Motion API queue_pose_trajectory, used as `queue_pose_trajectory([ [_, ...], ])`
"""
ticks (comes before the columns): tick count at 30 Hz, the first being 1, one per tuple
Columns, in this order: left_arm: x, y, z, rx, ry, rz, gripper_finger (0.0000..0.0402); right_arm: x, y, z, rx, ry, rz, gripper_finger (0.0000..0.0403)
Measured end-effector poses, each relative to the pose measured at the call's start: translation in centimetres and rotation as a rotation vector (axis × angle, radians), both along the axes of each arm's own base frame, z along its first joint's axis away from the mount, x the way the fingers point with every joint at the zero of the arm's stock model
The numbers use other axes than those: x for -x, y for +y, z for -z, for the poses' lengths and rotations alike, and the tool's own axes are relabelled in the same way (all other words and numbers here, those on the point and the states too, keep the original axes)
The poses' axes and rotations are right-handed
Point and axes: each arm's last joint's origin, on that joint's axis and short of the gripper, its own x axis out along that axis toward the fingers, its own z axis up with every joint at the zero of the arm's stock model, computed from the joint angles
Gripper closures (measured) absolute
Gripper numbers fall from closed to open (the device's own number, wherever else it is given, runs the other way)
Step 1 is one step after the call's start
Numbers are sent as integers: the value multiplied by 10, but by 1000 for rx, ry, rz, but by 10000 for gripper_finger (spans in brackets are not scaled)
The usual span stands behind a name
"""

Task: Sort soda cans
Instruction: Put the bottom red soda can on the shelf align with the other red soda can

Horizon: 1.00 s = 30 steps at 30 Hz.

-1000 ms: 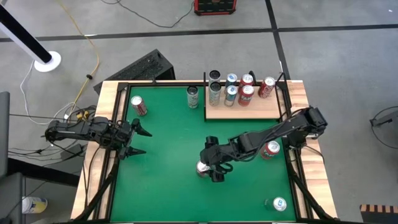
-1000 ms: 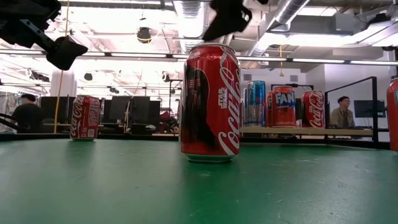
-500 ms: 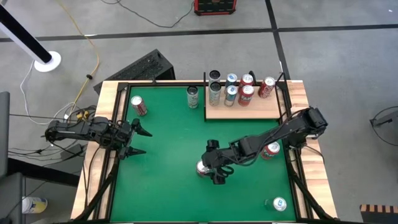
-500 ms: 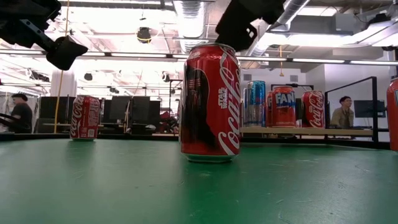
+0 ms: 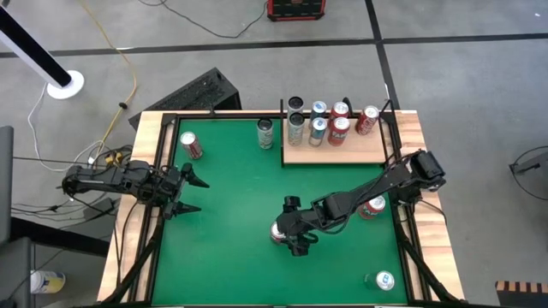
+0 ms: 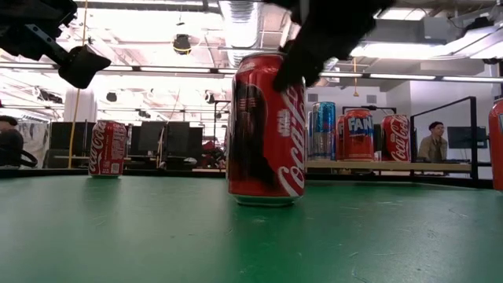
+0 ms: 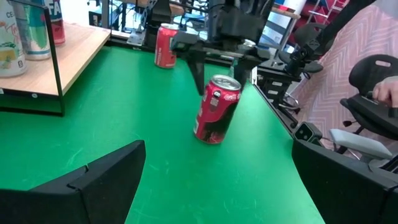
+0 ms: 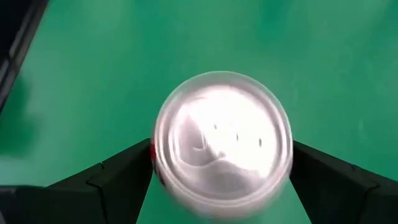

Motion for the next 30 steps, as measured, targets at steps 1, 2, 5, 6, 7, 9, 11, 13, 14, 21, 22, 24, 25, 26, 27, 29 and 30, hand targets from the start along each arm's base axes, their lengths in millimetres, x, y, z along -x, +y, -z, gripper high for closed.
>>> queue_pose_trajectory([
  [1, 0, 0, 0, 0, -1, 0, 11, -4, 1, 4, -1, -5, 0, 30],
  [2, 0, 0, 0, 0, -1, 1, 11, -8, 3, 4, -9, -24, 6, 30],
  [5, -1, 0, 0, 0, 1, 3, 11, -6, 2, 9, 18, 17, 19, 30],
  [6, -1, 0, 0, 0, 3, 4, 11, -9, 3, 8, 15, 1, 25, 30],
  [7, -1, 0, 1, -1, 8, 6, 11, -11, 3, 7, 9, -12, 28, 31],
  [9, -1, 0, 0, -1, 8, 5, 11, -9, 2, 7, 4, 6, 34, 37],
  [11, -1, 0, 1, -1, 16, 8, 11, -9, 2, 7, -5, 5, 49, 49],
  [13, -2, 0, 1, -1, 14, 8, 11, -8, 2, 5, -15, 8, 60, 66],
  [14, -2, 0, 1, -1, 14, 9, 11, -7, 1, 4, -13, 16, 62, 74],
  [21, -2, 0, 1, -1, 17, 9, 11, -9, 2, -4, -48, -1, 97, 78],
  [22, -2, 0, 1, -1, 17, 9, 11, -10, 2, -6, -50, -8, 106, 78],
  [24, -2, 0, 1, -1, 17, 9, 11, -10, 1, -11, -34, 0, 138, 78],
  [25, -2, 0, 1, -1, 17, 10, 11, -8, 0, -15, -25, 13, 152, 78],
  [26, -2, 0, 1, -1, 17, 10, 11, -5, -1, -19, -19, 29, 166, 78],
  [27, -2, 0, 1, -1, 17, 10, 11, -2, -3, -22, -8, 42, 184, 78],
  [29, -2, 0, 1, -1, 17, 10, 11, 5, -6, -34, 6, 29, 222, 78],
  [30, -2, 0, 1, -1, 18, 10, 11, 10, -8, -41, 15, 29, 247, 78],
])
